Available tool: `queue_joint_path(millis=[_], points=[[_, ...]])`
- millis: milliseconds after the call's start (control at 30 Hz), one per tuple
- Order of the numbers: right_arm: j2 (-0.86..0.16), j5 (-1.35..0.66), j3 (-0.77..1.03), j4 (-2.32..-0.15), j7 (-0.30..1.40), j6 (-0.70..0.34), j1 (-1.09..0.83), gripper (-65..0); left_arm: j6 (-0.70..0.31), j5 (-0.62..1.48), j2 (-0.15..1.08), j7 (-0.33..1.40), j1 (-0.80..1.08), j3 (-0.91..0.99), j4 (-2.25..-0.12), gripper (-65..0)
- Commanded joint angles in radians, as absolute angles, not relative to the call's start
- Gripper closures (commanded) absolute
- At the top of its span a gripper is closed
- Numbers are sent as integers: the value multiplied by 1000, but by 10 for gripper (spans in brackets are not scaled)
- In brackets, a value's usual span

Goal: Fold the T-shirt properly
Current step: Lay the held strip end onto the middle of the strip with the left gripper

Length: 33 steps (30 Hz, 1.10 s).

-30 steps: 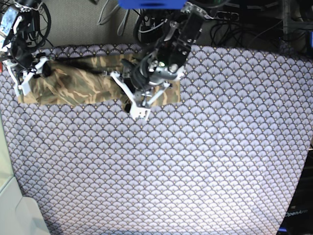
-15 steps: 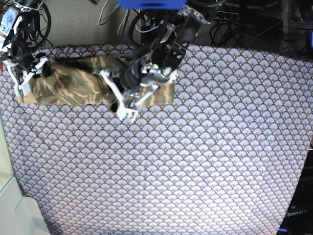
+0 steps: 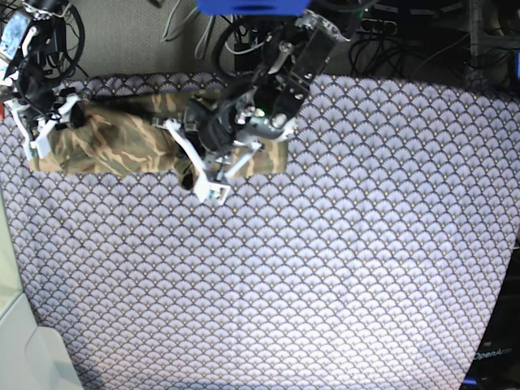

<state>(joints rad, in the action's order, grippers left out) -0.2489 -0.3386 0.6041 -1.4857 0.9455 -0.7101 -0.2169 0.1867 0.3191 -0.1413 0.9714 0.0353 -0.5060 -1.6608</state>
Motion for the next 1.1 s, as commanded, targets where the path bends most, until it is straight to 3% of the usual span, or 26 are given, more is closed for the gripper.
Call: queue_joint_path(millis=[0,67,267,300,767,1067], points=[[-252,-272,602,-1475,1001,-698,-225,-247,179,332,-151,963,22,-510,-1684,-104],[-252,-272,601,-1475,1001,-698,-225,-247,179,334,-137,963,22,-510,-1685,-195],[-254,-272,599,-1475,1001,-698,-225,-247,176,335,-134,955,27,-512,-1716,-631],[-254,-272,593,-1475,1001,-698,-225,-247,176,335,-134,955,28,-512,-1727,-650],[-257,-272,572,-1475,1000,-698,-205,-247,176,344,-48,954,31,-504,-1862,-650],[-286,-275,576,-1477,995,-698,-199,-246,174,599,107,819,22,-504,-1860,-650]])
